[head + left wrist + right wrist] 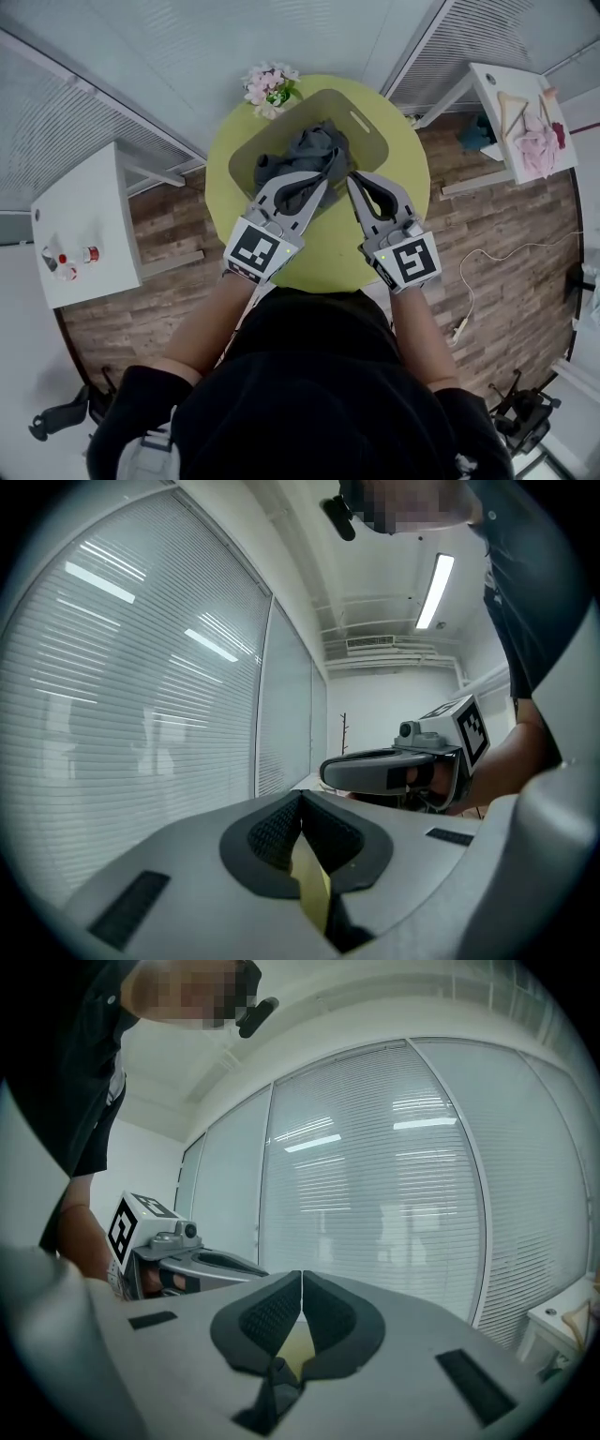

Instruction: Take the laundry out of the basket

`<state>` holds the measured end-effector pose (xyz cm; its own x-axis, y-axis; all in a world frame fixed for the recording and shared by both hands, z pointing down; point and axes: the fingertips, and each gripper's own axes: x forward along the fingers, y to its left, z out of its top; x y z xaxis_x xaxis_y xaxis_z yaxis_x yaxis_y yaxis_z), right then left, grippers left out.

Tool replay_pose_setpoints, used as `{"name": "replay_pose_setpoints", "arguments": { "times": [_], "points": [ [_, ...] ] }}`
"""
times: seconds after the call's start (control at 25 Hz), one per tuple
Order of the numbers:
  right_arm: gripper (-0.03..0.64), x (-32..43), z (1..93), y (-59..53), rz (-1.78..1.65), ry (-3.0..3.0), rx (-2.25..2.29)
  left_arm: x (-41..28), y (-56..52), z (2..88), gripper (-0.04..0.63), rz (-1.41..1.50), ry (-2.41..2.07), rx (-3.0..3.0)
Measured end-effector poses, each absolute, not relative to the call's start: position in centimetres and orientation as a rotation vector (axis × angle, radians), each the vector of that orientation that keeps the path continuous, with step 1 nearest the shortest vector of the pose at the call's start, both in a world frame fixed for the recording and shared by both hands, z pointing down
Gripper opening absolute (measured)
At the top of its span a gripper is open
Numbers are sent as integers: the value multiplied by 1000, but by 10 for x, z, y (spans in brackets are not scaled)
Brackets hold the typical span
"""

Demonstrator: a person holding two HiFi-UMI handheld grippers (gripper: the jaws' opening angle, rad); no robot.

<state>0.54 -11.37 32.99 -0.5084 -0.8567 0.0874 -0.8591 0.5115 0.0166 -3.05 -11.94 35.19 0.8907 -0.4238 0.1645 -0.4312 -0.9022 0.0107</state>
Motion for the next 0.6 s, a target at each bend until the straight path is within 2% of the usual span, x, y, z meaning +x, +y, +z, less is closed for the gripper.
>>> {"name": "replay_pose_setpoints", "arguments": {
  "times": [0.4,0.6],
  "points": [
    [23,7,363,-158,79,-2634,1479,-28,-162,394,11,396,-721,2939],
    [23,16,380,-176,115,-2649,1474,-24,-181,430,11,568,-746,2838]
  ]
}}
